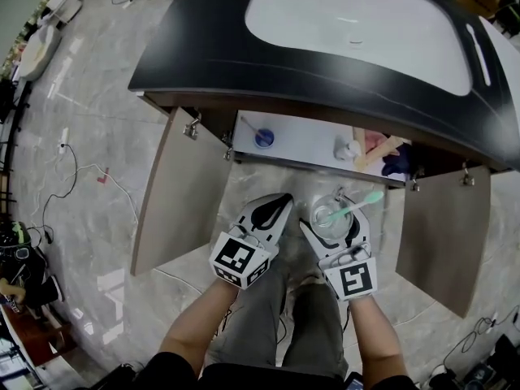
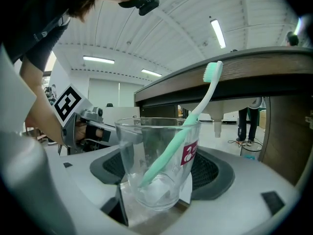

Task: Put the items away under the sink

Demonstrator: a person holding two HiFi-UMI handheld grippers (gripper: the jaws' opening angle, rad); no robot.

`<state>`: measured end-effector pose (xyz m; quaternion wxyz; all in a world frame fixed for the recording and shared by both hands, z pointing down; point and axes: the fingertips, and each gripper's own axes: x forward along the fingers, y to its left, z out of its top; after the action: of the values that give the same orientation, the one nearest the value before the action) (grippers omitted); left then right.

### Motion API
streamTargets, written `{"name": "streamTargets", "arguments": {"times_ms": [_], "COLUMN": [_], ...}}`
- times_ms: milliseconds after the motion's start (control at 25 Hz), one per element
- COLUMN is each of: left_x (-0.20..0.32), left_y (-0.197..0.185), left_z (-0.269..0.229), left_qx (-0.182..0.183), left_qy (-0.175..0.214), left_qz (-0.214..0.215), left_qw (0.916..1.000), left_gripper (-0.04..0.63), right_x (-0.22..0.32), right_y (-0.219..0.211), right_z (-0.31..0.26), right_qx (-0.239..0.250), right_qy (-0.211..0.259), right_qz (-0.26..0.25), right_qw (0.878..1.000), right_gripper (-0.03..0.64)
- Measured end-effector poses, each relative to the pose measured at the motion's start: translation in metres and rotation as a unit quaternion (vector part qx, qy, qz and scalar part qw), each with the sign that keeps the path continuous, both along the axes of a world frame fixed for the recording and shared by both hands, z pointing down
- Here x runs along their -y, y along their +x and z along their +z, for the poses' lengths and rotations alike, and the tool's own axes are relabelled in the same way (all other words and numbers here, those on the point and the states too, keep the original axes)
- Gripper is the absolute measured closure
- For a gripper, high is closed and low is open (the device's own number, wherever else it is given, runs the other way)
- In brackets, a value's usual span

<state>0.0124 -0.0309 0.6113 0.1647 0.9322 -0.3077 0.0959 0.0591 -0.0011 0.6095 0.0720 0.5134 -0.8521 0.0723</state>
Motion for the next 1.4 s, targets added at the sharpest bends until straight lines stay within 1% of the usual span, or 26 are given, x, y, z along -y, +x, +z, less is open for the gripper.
{"name": "streamTargets", "arguments": {"times_ms": [600,760,920,1200,1400], "left_x": [0.030,0.040,0.047,0.062,0.066], "left_y": [-0.013,-0.015,-0.011,-0.024,-0.029], "left_z": [0.077,0.095,0.109,0.148,0.169], "left_qx": [-0.004,-0.007,-0.020,-0.024,-0.022], "left_qy": [0.006,0.006,0.005,0.007,0.008], "left_qz": [-0.017,-0.026,-0.029,-0.048,-0.053], "left_qw": [0.9998,0.9996,0.9994,0.9985,0.9983], "left_gripper": [0.580,0.580,0.580,0.580,0.580], "right_x": [0.041,0.050,0.059,0.071,0.074], "right_y": [-0.017,-0.019,-0.018,-0.029,-0.034], "right_z": [0.076,0.098,0.110,0.160,0.181], "right_qx": [0.006,-0.008,-0.003,-0.010,-0.010], "right_qy": [0.002,-0.004,0.003,-0.009,-0.010], "right_qz": [-0.009,-0.020,-0.016,-0.026,-0.028], "right_qw": [1.000,1.000,1.000,1.000,0.999], "right_gripper": [0.278,0.278,0.278,0.278,0.278]}}
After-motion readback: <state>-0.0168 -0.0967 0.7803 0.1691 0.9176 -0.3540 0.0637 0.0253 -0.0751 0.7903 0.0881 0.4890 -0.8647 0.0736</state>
